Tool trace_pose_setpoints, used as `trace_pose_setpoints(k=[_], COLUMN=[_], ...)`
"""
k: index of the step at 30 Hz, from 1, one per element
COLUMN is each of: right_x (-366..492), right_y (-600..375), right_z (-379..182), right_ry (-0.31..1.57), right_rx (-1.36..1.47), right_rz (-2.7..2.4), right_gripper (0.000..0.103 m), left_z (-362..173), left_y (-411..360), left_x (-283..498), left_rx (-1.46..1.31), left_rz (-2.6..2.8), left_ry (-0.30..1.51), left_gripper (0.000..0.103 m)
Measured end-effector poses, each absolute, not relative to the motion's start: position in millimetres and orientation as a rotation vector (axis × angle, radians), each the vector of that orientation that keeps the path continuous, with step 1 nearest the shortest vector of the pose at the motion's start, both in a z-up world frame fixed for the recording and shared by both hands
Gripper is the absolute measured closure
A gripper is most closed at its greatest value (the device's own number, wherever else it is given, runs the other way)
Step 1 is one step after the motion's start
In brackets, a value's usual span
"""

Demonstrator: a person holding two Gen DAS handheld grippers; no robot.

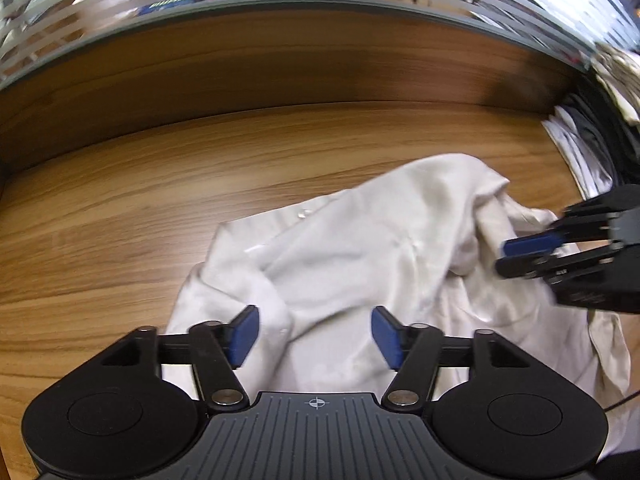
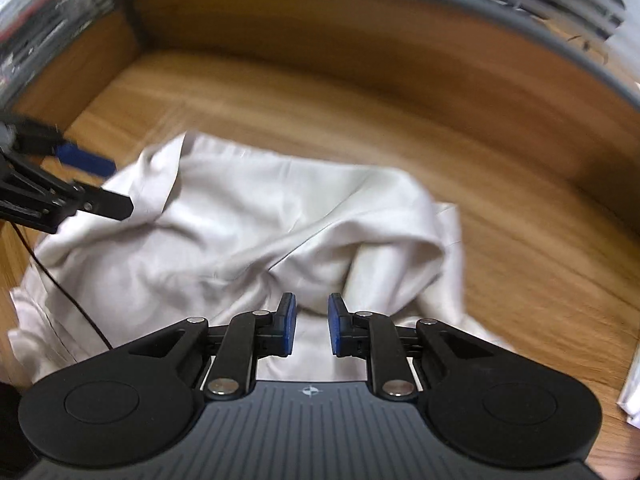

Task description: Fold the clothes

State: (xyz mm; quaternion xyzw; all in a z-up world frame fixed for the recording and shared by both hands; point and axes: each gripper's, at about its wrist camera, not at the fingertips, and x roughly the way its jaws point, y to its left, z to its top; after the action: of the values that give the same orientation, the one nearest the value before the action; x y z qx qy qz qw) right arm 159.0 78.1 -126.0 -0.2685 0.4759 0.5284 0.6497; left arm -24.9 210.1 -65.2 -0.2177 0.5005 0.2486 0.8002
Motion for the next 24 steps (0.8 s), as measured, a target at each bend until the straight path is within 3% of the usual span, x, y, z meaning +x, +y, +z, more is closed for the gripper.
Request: trace_pose_setpoints(k=[4, 9, 11, 12, 24], right_x=[150.8, 151.1, 151.5, 152.6, 135.9], right_y=[87.4, 96.8, 96.9, 96.8, 99.7], right_z=[-146.2, -163.9, -165.1, -162.6, -61.5], right_ry=[1.066, 1.042, 1.032, 1.037, 1.109], right_rx=[-0.667, -0.701, -0.699, -0.687, -0.6], right_rz=[1.196, 1.19, 1.191, 1.193, 1.388], right_gripper=[0.068, 0.065, 0.079, 0.099, 0.101], left_z=[-59.6, -56.4, -54.6, -53.8, -32.2], left_y=[201.1, 189.8, 185.2, 182.9, 144.7], left_x=[-27.3, -36.5, -40.7, -42.8, -58.2], left_rx=[-0.442, -0.433, -0.431, -0.43, -0.411], left_rz=[0.51, 0.499, 0.497, 0.494, 0.391], left_ry=[1.081, 1.08, 1.078, 1.077, 0.994], left_gripper=[0.03, 0.028, 0.028, 0.028, 0.028])
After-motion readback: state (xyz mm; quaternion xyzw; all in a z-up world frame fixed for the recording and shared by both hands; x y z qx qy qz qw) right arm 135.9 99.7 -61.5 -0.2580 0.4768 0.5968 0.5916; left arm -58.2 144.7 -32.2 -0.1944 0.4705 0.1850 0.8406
